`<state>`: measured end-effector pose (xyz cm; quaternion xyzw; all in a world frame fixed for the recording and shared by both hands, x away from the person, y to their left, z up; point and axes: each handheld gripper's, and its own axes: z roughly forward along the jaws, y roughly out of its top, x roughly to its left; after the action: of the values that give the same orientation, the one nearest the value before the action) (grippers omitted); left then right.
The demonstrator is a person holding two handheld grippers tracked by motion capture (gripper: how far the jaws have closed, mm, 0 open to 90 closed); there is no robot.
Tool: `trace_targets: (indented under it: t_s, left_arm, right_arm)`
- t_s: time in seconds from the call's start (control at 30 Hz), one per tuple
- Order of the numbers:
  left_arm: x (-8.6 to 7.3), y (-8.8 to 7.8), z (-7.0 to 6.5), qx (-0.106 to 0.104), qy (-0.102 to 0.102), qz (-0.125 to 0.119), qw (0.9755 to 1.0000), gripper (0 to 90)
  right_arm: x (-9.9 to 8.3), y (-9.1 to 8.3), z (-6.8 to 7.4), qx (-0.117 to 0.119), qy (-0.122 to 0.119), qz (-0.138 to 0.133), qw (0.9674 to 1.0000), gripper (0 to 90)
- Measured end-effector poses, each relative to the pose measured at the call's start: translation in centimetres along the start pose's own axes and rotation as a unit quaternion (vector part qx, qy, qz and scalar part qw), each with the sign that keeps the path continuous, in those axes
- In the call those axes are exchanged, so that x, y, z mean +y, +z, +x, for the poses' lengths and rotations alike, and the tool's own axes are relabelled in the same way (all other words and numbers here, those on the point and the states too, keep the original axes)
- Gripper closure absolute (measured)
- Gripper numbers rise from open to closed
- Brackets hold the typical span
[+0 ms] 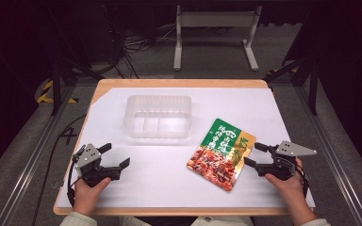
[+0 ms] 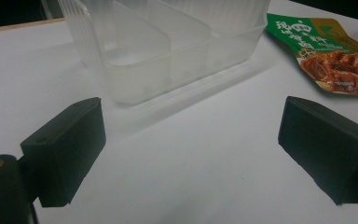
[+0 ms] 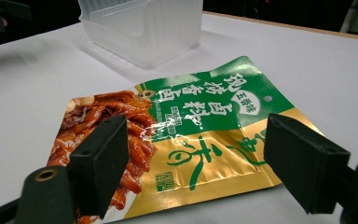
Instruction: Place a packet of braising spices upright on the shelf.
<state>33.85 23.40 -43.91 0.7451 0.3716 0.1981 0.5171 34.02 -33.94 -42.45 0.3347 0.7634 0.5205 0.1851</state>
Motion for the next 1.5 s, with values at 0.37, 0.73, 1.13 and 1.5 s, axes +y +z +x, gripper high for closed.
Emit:
trace_targets:
  t_s: [0.37,0.73,1.13,1.5]
  left_arm:
    - [0.0,0.3,0.1,0.003,-0.003,0.007,1.0,8.1]
    - [0.0,0.3,0.0,0.003,0.001,0.011,0.9999,8.0]
    - [0.0,0.4,0.0,0.003,-0.002,0.011,0.9999,7.7]
    - [-0.1,0.4,0.0,0.006,-0.003,0.013,0.9999,7.5]
  right_arm:
    - [1.6,0.0,-0.8,0.0,0.009,-0.003,1.0,28.2]
    - [4.0,1.4,-3.0,-0.012,0.013,0.007,0.9998,28.3]
    - [5.0,3.7,-5.2,-0.01,0.052,0.014,0.9985,21.9]
    - [5.4,4.6,-7.6,-0.026,0.067,0.026,0.997,24.1]
